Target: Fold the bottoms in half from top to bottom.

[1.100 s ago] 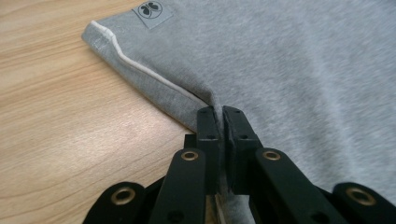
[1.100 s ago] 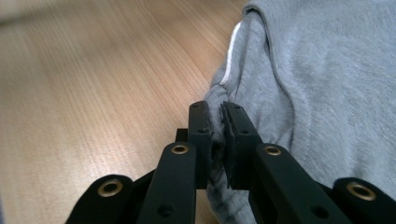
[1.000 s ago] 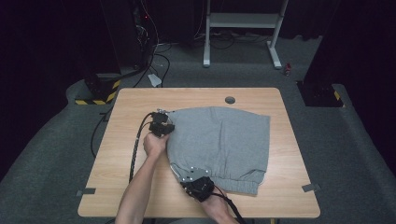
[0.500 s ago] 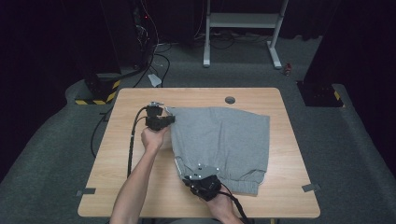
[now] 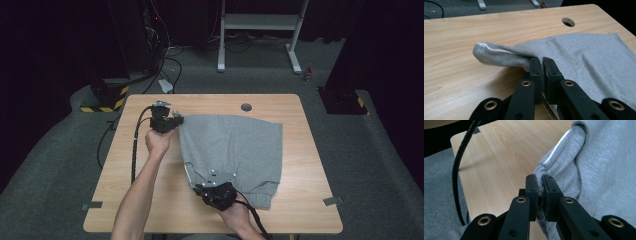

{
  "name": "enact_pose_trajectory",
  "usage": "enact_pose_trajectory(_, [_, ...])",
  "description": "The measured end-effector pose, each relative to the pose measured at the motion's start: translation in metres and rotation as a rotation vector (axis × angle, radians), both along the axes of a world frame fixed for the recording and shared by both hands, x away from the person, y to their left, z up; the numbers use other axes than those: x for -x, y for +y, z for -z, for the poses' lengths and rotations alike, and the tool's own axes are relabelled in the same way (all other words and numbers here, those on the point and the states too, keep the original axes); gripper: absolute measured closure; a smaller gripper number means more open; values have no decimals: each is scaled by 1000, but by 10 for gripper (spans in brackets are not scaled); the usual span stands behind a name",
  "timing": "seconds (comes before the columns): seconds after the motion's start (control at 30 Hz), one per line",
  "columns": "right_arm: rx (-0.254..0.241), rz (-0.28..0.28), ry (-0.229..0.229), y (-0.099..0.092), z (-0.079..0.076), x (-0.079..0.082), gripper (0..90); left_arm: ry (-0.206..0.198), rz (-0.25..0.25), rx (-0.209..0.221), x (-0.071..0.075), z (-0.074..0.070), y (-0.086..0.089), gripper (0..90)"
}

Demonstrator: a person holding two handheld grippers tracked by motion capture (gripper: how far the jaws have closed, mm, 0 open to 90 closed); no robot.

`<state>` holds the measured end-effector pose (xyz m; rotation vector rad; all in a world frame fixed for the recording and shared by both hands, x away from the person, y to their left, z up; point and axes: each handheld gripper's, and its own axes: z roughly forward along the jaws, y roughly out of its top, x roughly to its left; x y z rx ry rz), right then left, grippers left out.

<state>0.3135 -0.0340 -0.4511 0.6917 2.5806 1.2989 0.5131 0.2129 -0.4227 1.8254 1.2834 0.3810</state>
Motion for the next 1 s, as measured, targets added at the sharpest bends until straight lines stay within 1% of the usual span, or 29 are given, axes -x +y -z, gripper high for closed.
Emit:
enact_pose_trajectory(0.07, [-6,-11,5,3,-3,0,838,0,5,-22,1,-6,6,864])
enact_pose_trajectory(0.17, [-19,-31,3,9,-9,-1,838,-5,9,-23,3,-15,13,866])
enact_pose_trajectory(0.23, [-30,-44,10,13,-13,-1,838,-6,7,-21,5,-21,19,868])
enact_pose_trajectory(0.3, [-39,-61,7,18,-19,-1,838,-8,0,-31,8,-32,26,869])
enact_pose_trajectory(0.37, [-49,-75,-14,22,-29,1,839,-26,-6,-37,13,-45,33,870])
enact_pose_trajectory(0.43, [-69,-87,-28,23,-36,2,838,-42,-8,-34,18,-55,37,870])
enact_pose_trajectory(0.47, [-78,-92,-36,22,-40,2,838,-48,-8,-33,20,-60,38,870])
enact_pose_trajectory(0.53, [-98,-93,-44,21,-43,3,838,-54,-3,-45,22,-66,37,870])
enact_pose_trajectory(0.6, [-101,-89,-47,19,-42,4,838,-55,11,-55,22,-68,33,870])
enact_pose_trajectory(0.73, [-124,-61,-36,8,-34,6,838,-59,51,-54,17,-64,15,869])
enact_pose_trajectory(0.77, [-124,-50,-39,4,-31,7,838,-60,62,-54,16,-62,9,869])
enact_pose_trajectory(0.9, [-140,7,-27,-16,-21,11,837,-69,110,-49,11,-61,-14,869])
enact_pose_trajectory(0.93, [-142,20,-35,-21,-20,13,837,-70,122,-47,10,-61,-21,869])
enact_pose_trajectory(1.0, [-144,51,-37,-33,-16,15,837,-74,138,-32,7,-62,-35,869])
